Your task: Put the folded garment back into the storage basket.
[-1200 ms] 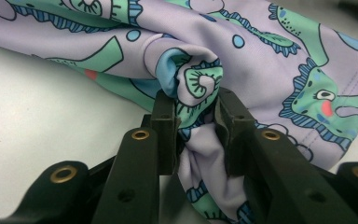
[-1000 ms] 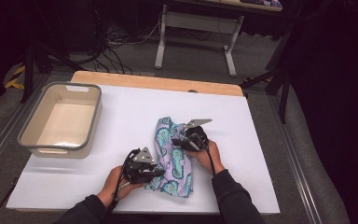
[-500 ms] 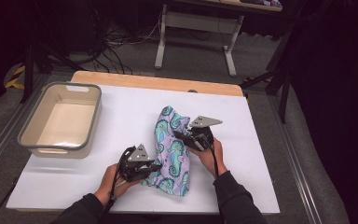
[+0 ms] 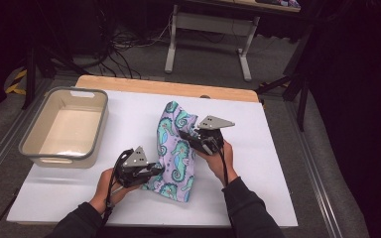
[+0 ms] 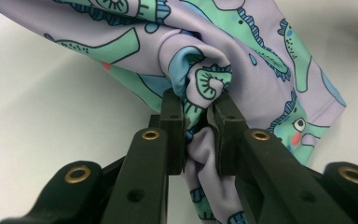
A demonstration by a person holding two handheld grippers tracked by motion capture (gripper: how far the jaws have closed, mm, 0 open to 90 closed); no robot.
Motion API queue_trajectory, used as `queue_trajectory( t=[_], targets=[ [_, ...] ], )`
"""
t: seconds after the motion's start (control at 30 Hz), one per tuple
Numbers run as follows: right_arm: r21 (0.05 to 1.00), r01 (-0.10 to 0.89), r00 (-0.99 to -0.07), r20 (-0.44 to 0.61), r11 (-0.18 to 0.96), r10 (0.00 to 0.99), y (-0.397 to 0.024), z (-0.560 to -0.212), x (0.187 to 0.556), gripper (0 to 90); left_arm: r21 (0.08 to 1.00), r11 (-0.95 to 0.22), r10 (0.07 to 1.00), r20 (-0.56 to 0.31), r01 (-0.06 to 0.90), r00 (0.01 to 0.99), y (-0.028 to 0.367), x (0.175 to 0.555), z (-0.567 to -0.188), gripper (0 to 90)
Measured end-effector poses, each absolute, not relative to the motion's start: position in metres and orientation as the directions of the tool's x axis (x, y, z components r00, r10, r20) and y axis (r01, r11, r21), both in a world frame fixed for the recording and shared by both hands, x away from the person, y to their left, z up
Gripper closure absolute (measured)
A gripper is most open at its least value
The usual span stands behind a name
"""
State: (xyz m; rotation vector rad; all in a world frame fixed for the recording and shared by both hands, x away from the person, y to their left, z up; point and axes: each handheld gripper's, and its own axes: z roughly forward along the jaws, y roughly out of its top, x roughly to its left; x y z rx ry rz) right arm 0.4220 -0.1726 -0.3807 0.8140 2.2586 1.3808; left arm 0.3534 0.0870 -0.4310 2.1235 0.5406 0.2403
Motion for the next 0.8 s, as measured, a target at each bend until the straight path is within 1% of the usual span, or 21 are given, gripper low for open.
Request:
queue_trajectory(
  t=[0.37, 0.53, 0.8],
  targets=[
    [0.905, 0.255, -0.774, -0.020, 0.340, 0.633, -0.158, -0.367, 0.430, 79.0, 0.828, -0.487, 0.491, -0.004, 0.278, 0.871, 0.101, 0.358, -0.421, 78.3],
    [0.908, 0.243, -0.776, -0.029, 0.341, 0.630, -0.150, -0.362, 0.434, 79.0, 0.836, -0.465, 0.524, -0.006, 0.292, 0.852, 0.109, 0.361, -0.418, 78.2],
    [0.907, 0.223, -0.783, -0.052, 0.357, 0.620, -0.136, -0.353, 0.439, 79.0, 0.840, -0.446, 0.547, -0.016, 0.307, 0.837, 0.117, 0.362, -0.413, 78.2]
  ],
)
